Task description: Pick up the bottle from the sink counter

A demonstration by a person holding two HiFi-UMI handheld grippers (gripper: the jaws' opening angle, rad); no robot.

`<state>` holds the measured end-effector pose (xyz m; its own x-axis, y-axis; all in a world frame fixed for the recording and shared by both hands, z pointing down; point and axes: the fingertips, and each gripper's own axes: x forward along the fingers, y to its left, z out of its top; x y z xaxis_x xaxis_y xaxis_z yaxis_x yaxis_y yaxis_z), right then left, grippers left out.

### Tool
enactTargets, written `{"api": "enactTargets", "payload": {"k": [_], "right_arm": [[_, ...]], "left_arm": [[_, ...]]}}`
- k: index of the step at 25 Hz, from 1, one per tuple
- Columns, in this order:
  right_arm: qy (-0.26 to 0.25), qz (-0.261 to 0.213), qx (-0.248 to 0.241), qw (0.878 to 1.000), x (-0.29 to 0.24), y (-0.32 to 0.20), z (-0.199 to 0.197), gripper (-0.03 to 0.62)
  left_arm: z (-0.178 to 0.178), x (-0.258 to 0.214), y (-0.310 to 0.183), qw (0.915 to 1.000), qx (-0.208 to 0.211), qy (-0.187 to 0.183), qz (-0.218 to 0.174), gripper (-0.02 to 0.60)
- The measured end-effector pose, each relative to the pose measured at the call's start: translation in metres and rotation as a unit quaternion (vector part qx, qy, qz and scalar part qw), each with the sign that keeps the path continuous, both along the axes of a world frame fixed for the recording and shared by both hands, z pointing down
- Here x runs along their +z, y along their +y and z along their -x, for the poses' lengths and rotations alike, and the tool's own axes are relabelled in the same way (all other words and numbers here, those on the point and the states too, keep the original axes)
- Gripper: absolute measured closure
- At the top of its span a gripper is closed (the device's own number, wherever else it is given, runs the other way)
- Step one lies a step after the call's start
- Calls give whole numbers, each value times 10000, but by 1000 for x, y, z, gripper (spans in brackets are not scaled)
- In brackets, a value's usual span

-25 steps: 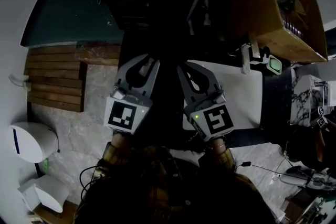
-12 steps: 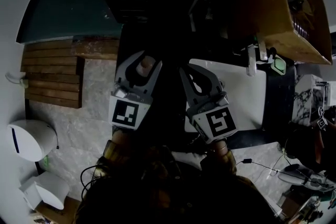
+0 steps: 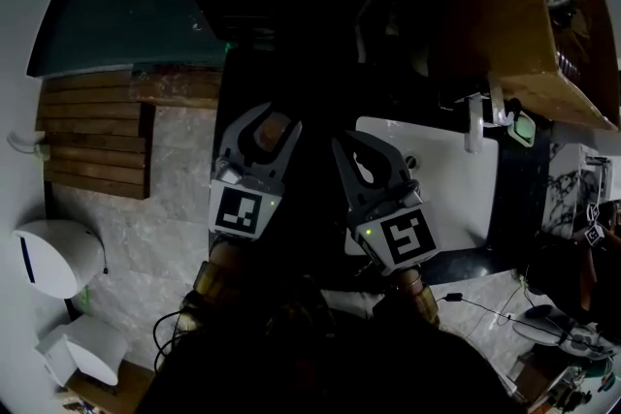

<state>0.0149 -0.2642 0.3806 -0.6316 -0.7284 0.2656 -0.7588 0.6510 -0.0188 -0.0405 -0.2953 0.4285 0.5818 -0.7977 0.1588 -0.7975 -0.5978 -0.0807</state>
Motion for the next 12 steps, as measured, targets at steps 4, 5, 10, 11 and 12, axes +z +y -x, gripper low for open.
{"api": "enactTargets", "payload": {"k": [4, 5, 10, 11, 12], "right_arm": [[35, 61, -42, 10000, 6, -2, 4, 577], [43, 67, -51, 10000, 7, -2, 4, 577], [36, 146, 1, 9999, 10, 0, 0, 577], [37, 153, 12, 9999, 11, -1, -1, 577], [36, 155, 17, 9999, 11, -1, -2, 577]], "left_arm": [[1, 11, -4, 9999, 24, -16, 102, 448], [0, 14, -5, 9999, 38, -30, 109, 448], [-1, 19, -6, 9999, -3, -118, 85, 448], [-1, 19, -6, 9999, -4, -142, 61, 448], [-1, 20, -7, 9998, 1, -182, 36, 448]]}}
